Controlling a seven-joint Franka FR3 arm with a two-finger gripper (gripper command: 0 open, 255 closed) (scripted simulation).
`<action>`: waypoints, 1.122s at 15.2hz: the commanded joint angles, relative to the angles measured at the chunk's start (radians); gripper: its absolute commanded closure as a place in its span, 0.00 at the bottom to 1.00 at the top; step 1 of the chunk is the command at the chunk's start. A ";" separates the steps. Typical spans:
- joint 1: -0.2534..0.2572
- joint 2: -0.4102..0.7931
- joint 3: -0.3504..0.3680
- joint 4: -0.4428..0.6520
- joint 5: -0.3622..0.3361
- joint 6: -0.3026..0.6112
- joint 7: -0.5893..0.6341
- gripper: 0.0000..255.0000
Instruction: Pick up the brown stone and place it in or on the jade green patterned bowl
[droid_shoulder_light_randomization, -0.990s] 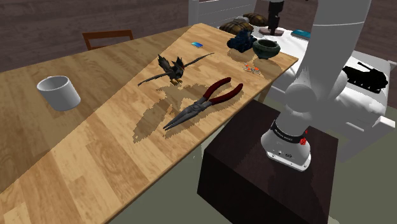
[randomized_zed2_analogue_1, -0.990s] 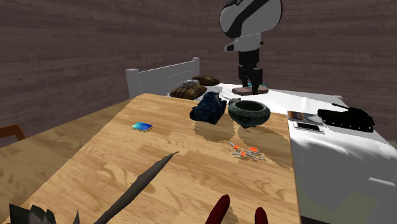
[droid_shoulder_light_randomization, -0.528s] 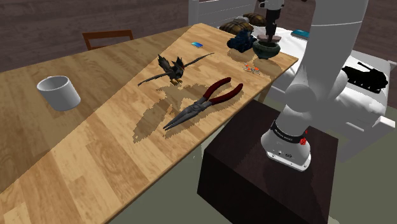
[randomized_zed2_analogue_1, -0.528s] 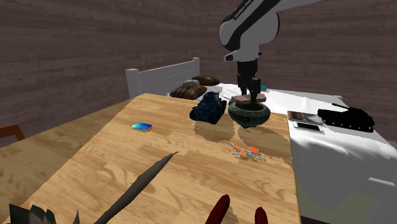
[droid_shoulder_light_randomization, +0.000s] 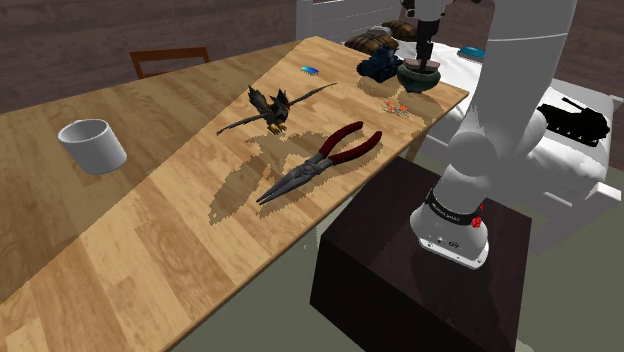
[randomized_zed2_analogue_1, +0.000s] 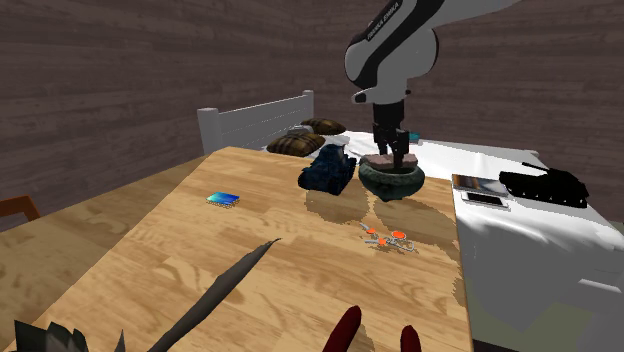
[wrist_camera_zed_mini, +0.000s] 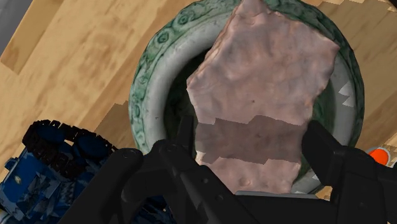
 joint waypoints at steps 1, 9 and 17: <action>0.000 0.000 0.000 0.000 0.000 0.000 0.000 1.00; 0.008 -0.017 -0.004 0.047 -0.012 -0.062 0.008 0.00; 0.013 -0.029 -0.006 0.094 -0.019 -0.119 0.013 0.00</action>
